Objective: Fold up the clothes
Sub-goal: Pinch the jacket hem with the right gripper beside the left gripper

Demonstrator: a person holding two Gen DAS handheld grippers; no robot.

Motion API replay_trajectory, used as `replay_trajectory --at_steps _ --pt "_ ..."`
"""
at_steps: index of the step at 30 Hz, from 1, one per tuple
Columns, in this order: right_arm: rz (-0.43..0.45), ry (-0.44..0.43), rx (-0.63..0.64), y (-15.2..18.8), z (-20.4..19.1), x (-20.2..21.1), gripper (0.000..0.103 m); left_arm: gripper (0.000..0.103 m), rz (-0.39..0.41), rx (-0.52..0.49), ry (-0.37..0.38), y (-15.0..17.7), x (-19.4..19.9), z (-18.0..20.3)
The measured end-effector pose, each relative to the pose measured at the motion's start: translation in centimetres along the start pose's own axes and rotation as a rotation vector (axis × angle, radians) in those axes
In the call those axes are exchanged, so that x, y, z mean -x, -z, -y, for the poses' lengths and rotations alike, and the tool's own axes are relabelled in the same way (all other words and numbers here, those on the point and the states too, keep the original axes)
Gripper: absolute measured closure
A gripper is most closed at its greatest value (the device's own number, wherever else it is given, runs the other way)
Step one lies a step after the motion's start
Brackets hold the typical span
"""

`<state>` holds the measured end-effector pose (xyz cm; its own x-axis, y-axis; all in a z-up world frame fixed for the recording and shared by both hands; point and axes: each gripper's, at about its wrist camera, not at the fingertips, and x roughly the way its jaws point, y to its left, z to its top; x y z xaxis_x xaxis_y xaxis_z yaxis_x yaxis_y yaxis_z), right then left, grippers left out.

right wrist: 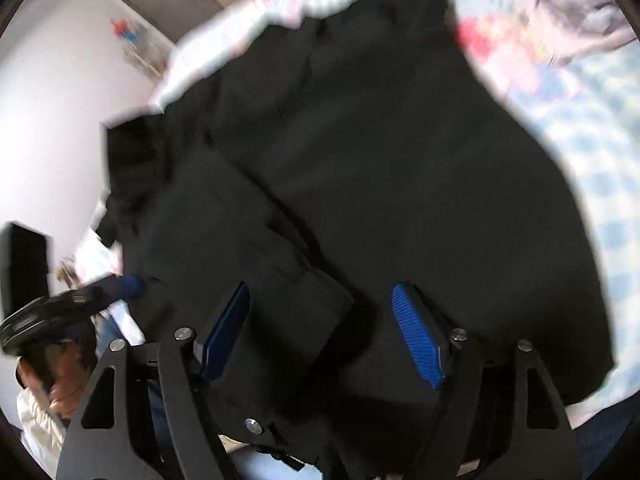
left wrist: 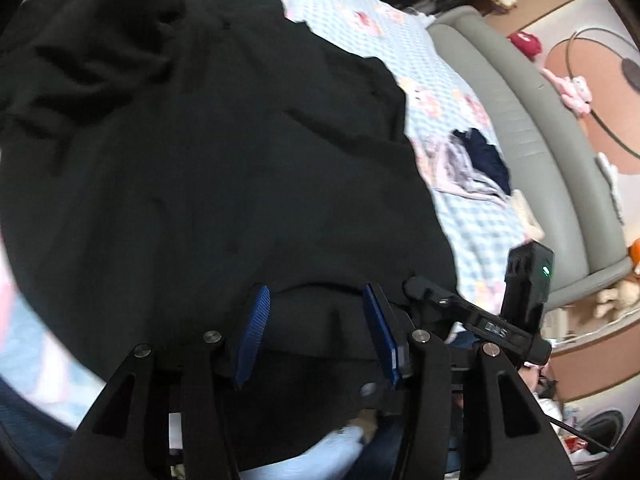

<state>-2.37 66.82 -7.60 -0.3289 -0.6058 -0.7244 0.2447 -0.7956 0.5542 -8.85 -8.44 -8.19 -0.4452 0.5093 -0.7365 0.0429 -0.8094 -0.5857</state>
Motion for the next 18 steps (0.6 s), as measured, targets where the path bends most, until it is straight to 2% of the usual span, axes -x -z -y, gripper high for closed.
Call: replay_trajectory --at_steps 5,6,7,8,9,10,12,18 --pt "-0.105 -0.06 0.022 2.6 0.4 1.5 0.023 0.052 0.025 0.003 0.009 0.3 0.9 -1.2" --pt "-0.126 -0.072 0.027 3.2 0.5 1.8 0.021 0.051 0.018 0.0 0.035 0.3 0.7 -1.3" --pt "-0.108 -0.052 0.044 3.0 0.4 2.7 0.024 0.05 0.003 -0.006 0.062 0.2 0.5 -1.2" --pt "-0.09 -0.03 0.061 2.8 0.4 3.5 0.03 0.05 -0.011 -0.018 0.079 0.1 0.1 -0.9" --pt "-0.071 -0.009 0.078 2.7 0.3 4.4 0.054 0.05 -0.02 -0.032 0.081 0.1 -0.4 -0.3" --pt "-0.053 0.013 0.095 2.5 0.2 5.2 0.064 0.05 -0.02 -0.045 0.078 0.0 -0.5 0.1" --pt "-0.016 0.055 0.129 2.1 0.1 6.9 0.077 0.05 -0.015 -0.068 0.074 -0.2 -0.3 0.8" --pt "0.095 0.184 0.231 1.1 -0.2 12.0 0.082 0.048 0.018 -0.097 0.109 -1.2 1.1 1.5"
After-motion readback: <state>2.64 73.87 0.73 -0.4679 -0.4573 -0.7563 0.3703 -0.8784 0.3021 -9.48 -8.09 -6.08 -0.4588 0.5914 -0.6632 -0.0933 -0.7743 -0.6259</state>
